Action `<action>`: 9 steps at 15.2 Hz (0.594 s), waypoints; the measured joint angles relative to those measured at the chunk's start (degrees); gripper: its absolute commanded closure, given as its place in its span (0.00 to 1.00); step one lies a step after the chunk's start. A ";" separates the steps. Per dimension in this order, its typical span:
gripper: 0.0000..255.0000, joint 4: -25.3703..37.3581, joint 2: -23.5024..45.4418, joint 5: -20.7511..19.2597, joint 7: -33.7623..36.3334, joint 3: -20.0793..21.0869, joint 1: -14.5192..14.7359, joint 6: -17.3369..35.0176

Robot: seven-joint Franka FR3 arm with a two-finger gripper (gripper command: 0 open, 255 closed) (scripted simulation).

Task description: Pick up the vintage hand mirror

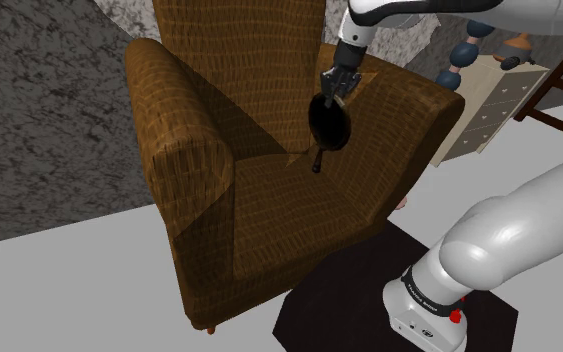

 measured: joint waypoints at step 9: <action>1.00 5.79 1.06 2.78 -0.72 1.42 -2.44 -8.06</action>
